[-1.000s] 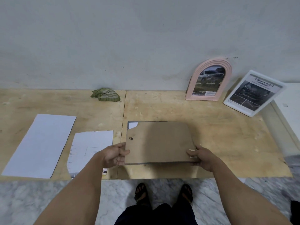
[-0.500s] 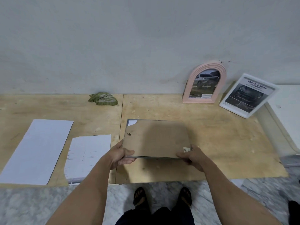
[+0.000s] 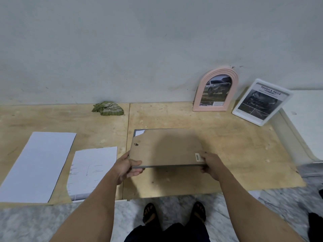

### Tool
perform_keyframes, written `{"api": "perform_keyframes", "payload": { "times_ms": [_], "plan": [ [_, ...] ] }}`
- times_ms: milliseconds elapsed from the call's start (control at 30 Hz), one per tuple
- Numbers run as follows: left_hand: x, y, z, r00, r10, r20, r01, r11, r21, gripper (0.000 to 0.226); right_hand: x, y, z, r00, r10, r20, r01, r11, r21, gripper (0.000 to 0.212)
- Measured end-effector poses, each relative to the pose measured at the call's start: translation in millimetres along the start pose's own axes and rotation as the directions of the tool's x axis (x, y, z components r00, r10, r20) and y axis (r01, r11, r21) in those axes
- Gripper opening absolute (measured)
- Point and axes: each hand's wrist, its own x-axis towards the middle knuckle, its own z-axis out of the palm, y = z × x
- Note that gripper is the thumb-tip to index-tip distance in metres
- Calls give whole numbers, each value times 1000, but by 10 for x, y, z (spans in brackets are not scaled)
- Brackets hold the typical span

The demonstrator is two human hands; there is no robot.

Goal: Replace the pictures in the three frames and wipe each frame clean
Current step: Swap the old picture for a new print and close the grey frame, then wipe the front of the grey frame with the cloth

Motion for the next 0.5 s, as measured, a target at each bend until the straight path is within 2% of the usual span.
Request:
{"api": "perform_keyframes", "payload": {
  "times_ms": [67, 133, 200, 233, 300, 400, 467, 500],
  "plan": [
    [-6, 119, 61, 999, -7, 37, 6, 1000, 27, 52, -65, -170, -23, 991, -89, -99, 95, 994, 54, 19],
    [-25, 315, 192, 1000, 26, 4, -26, 990, 141, 57, -179, -455, -28, 951, -245, -190, 259, 964, 55, 24],
    [-70, 605, 399, 977, 166, -133, -112, 933, 341, 68, -354, -828, 4, 867, -415, -277, 420, 906, -43, 24],
    [-133, 783, 533, 941, 274, -197, -176, 897, 406, 67, -467, -1028, 19, 805, -508, -306, 491, 861, -135, 22],
    [-248, 1107, 808, 874, 440, -205, -336, 853, 398, 57, -712, -1341, 133, 664, -687, -295, 590, 724, -357, 19],
    [-603, 1568, 1283, 837, 541, -82, -517, 831, 204, 48, -1018, -1525, 396, 425, -900, -101, 610, 367, -702, 18],
    [-830, 1752, 1511, 795, 601, -85, -577, 792, 200, 52, -1142, -1459, 547, 305, -952, -2, 608, 196, -770, 12],
    [-957, 1804, 1587, 776, 618, -126, -586, 780, 218, 50, -1188, -1419, 583, 274, -961, 22, 623, 161, -765, 9]
  ]
}}
